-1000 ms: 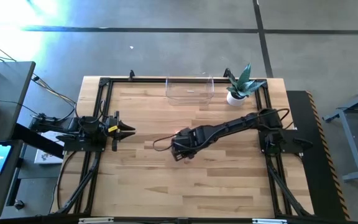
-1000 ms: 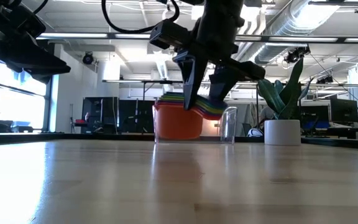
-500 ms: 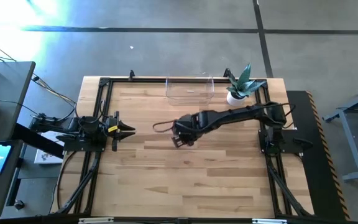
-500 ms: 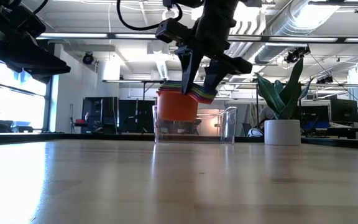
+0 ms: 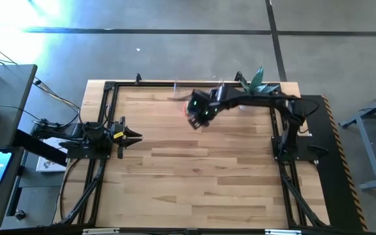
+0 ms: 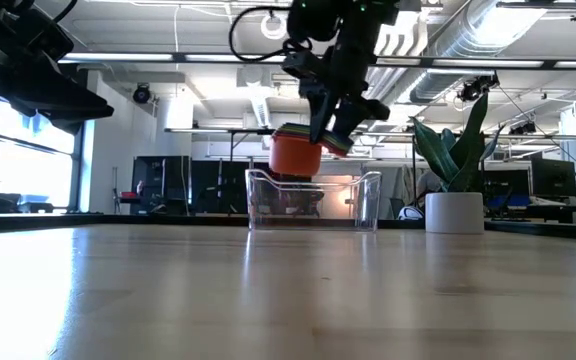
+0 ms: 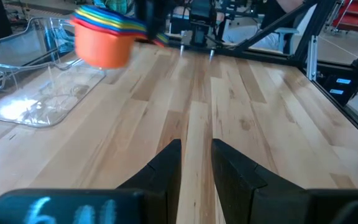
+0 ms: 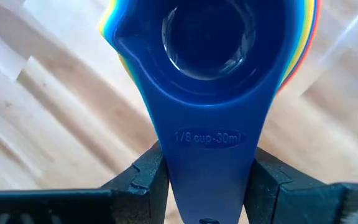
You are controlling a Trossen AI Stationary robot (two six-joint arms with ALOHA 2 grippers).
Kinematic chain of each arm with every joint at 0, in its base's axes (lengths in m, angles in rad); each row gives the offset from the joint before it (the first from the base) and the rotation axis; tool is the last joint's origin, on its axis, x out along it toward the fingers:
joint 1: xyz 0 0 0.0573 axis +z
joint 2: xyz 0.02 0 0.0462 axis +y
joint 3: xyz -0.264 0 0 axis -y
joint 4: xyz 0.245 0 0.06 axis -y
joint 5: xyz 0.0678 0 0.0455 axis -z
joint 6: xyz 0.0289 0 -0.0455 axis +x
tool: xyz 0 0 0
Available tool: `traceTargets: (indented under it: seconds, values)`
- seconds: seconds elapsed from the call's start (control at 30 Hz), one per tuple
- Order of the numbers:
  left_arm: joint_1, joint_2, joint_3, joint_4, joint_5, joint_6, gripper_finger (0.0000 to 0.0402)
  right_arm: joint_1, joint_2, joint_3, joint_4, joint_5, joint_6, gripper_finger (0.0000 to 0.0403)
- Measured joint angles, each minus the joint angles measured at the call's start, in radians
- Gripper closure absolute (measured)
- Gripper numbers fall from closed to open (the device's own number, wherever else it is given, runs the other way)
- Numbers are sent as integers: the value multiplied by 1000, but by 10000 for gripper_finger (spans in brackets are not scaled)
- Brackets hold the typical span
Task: Nest measuring cups in basket
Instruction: Put the stacked measuring cups into the transparent bin
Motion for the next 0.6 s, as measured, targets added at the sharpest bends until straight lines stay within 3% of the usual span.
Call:
traceTargets:
  seconds: [0.6]
  values:
    - [0, 0, 0, 0, 0, 0, 323, -395, -19, 52, 102, -56, -753, 269]
